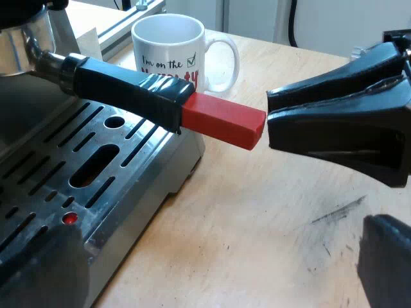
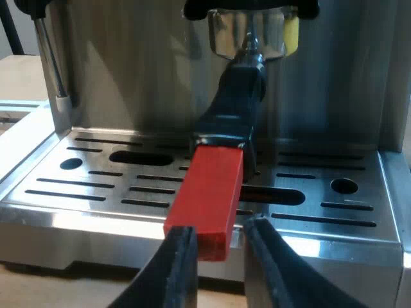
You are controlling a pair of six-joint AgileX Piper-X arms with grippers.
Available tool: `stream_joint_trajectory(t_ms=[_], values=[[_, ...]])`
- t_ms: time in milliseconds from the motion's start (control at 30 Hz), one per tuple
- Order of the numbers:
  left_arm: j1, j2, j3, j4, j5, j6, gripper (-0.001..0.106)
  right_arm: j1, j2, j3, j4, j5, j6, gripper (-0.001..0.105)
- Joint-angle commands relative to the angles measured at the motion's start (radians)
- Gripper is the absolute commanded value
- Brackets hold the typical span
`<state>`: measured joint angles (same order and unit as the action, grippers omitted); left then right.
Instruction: Grind coffee beans and then tamp
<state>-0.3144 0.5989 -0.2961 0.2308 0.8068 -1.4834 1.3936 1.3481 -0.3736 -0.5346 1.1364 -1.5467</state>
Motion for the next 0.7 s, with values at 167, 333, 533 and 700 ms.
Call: stream_joint_trajectory(t_ms=[167,333,533,700], values=[[-0.005,-0.004,-0.002,-0.013,0.02,0.0,0.086,0.03,-0.005,-0.002,0.014,0.011,0.001,0.021],[-0.005,-0.004,-0.002,-0.013,0.02,0.0,0.086,0.086,-0.015,-0.002,0.07,0.013,0.019,0.021],[-0.005,-0.004,-0.002,-0.013,0.02,0.0,0.086,0.14,-0.061,-0.002,0.102,0.011,0.024,0.021],[-0.005,-0.004,-0.002,-0.013,0.02,0.0,0.086,0.154,-0.134,-0.002,0.103,0.004,0.024,0.021]])
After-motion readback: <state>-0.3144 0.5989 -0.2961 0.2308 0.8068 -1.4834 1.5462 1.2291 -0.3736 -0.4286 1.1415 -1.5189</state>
